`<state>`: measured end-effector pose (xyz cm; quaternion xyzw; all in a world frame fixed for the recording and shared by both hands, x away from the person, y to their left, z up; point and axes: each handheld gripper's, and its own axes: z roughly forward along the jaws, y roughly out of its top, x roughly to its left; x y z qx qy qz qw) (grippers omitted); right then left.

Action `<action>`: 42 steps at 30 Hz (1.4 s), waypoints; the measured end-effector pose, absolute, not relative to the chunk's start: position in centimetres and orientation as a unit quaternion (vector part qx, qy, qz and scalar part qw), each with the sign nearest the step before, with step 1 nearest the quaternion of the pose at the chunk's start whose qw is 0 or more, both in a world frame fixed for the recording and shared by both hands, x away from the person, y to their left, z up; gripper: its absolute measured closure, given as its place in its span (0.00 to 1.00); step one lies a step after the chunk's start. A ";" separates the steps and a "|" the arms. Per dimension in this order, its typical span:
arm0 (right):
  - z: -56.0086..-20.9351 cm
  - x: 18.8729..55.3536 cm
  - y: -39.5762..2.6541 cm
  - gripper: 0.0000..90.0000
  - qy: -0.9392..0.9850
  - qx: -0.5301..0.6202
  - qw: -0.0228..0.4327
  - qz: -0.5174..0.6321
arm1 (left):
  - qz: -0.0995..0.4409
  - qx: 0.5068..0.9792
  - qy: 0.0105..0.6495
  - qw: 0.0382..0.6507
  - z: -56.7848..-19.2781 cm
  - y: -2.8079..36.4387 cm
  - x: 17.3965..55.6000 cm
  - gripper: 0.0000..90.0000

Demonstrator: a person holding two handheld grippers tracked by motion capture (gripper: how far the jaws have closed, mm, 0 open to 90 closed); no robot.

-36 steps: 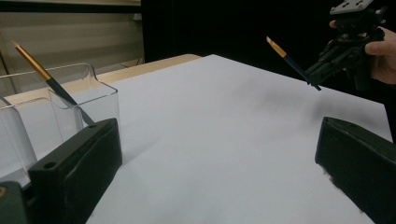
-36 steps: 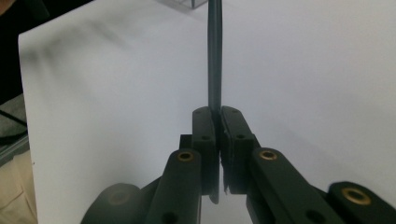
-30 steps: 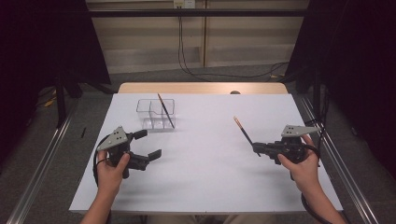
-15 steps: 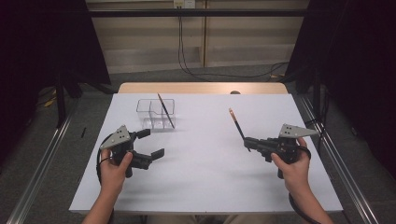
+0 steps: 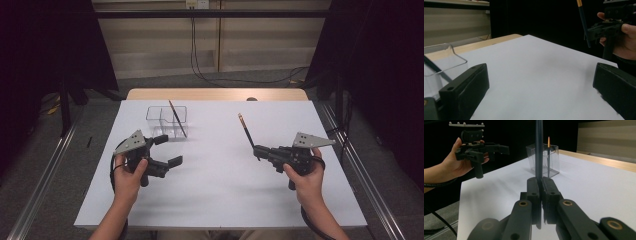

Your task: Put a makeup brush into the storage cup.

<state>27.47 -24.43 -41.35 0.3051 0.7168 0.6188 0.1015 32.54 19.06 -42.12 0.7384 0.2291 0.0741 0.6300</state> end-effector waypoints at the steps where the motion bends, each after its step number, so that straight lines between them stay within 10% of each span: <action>1: -41.3 27.5 -24.4 0.95 0.716 0.304 0.100 0.620 | 0.074 0.738 0.228 0.631 -42.0 18.7 32.7 0.00; 42: -41.5 28.3 -20.4 0.95 0.724 0.265 0.068 0.633 | -0.012 0.714 0.226 0.662 -39.7 11.2 35.2 0.00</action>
